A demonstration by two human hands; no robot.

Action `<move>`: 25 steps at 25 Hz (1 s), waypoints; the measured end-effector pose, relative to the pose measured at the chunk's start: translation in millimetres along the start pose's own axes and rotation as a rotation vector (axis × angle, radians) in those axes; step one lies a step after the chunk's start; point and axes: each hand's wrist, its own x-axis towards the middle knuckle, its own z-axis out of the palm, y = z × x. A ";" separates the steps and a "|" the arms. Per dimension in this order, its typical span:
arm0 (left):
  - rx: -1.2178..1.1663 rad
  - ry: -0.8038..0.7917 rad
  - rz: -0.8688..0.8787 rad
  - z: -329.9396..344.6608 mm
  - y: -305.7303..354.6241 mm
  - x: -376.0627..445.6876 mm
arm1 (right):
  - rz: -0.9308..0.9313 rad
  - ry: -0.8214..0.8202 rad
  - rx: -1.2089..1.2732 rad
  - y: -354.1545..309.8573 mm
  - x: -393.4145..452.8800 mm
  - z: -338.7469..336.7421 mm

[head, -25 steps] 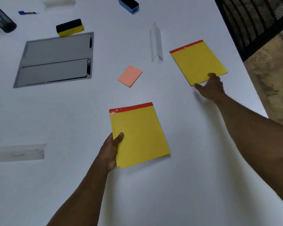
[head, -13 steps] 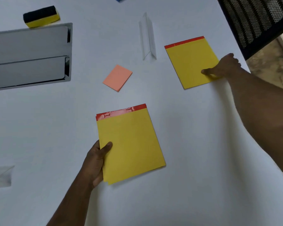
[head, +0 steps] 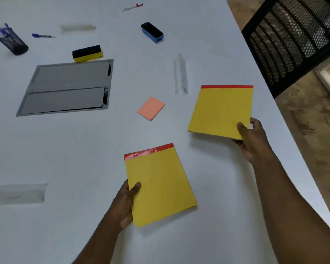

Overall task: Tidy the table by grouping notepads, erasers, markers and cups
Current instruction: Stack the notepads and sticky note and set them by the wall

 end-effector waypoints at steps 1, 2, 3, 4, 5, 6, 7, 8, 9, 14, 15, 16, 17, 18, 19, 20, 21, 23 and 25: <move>-0.011 -0.002 -0.008 -3.1 -7.5 -15.6 | 0.018 -0.055 0.069 6.2 -30.3 1.7; -0.010 0.003 -0.009 -6.5 -15.3 -34.8 | 0.045 -0.118 0.114 12.3 -62.4 3.0; -0.014 0.007 -0.012 -10.7 -22.1 -54.0 | 0.074 -0.178 0.142 19.7 -93.0 4.5; -0.023 0.017 -0.012 -16.2 -27.4 -72.0 | 0.110 -0.236 0.161 28.0 -121.4 6.5; -0.032 0.038 0.000 -24.5 -30.9 -93.1 | 0.157 -0.296 0.171 37.3 -152.0 9.9; -0.035 0.059 0.018 -32.8 -33.2 -110.5 | 0.210 -0.353 0.167 47.2 -180.2 13.1; -0.036 0.077 0.041 -41.4 -34.6 -126.0 | 0.260 -0.413 0.150 57.7 -206.0 17.0; -0.041 0.091 0.067 -51.6 -36.2 -142.0 | 0.301 -0.473 0.119 67.5 -231.4 22.2; -0.056 0.107 0.092 -61.5 -38.3 -156.2 | 0.329 -0.530 0.077 76.5 -253.6 28.0; -0.190 0.231 0.211 -111.8 -57.8 -230.2 | 0.183 -0.690 -0.348 113.5 -333.3 65.7; -0.209 0.260 0.242 -121.8 -65.2 -244.7 | 0.179 -0.744 -0.409 119.9 -347.0 73.5; -0.219 0.286 0.267 -129.8 -72.2 -256.8 | 0.190 -0.802 -0.446 126.1 -358.2 80.4; -0.218 0.310 0.288 -136.4 -78.0 -268.5 | 0.208 -0.860 -0.470 131.9 -368.4 86.2; -0.203 0.331 0.311 -143.2 -83.0 -280.1 | 0.212 -0.918 -0.491 137.4 -379.1 91.5; -0.174 0.351 0.336 -149.5 -86.4 -290.6 | 0.196 -0.974 -0.514 141.8 -388.7 96.0; -0.138 0.373 0.367 -157.7 -90.1 -303.0 | 0.168 -1.027 -0.544 146.5 -400.0 100.4; -0.096 0.389 0.395 -165.0 -92.7 -314.1 | 0.143 -1.061 -0.566 150.5 -409.3 103.7; -0.013 0.401 0.437 -178.8 -96.3 -332.9 | 0.106 -1.079 -0.607 157.5 -425.6 107.8; 0.084 0.398 0.481 -190.8 -99.9 -346.0 | 0.056 -1.032 -0.639 164.1 -442.2 109.4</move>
